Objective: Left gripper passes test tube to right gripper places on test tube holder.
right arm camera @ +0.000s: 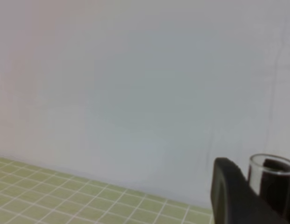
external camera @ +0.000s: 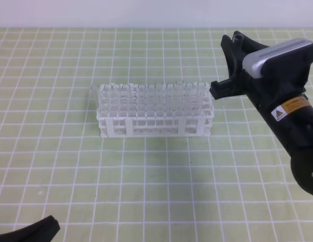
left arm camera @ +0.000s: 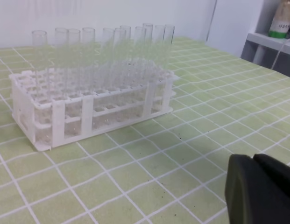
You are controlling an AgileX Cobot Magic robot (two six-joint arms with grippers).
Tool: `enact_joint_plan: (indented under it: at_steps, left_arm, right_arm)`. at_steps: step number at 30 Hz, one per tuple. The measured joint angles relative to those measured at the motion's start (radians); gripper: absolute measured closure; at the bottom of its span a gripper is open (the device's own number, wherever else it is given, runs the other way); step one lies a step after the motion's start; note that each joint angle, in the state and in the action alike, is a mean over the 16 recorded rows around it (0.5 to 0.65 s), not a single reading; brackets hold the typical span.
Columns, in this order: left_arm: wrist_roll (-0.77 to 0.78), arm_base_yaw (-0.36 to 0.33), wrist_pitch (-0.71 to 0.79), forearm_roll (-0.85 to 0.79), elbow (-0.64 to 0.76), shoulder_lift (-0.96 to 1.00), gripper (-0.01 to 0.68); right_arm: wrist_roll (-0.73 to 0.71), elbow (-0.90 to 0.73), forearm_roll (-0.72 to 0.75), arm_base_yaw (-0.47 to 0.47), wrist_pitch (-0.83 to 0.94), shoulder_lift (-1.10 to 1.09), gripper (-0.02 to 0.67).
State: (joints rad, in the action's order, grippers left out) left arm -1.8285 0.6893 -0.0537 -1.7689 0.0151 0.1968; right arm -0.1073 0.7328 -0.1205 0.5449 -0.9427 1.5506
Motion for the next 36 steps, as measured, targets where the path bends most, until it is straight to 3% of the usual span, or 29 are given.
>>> enact_joint_plan:
  at_steps: [17,36]
  left_arm:
    - [0.000,0.000,0.000,-0.002,0.001,0.001,0.675]
    - [0.001,0.000,0.001,0.004,-0.002,-0.001,0.675]
  right_arm:
    - [0.036,0.147,0.008,-0.015,-0.007,0.209,0.558]
    - [0.063,0.170,0.057,-0.048,-0.040,0.287,0.558]
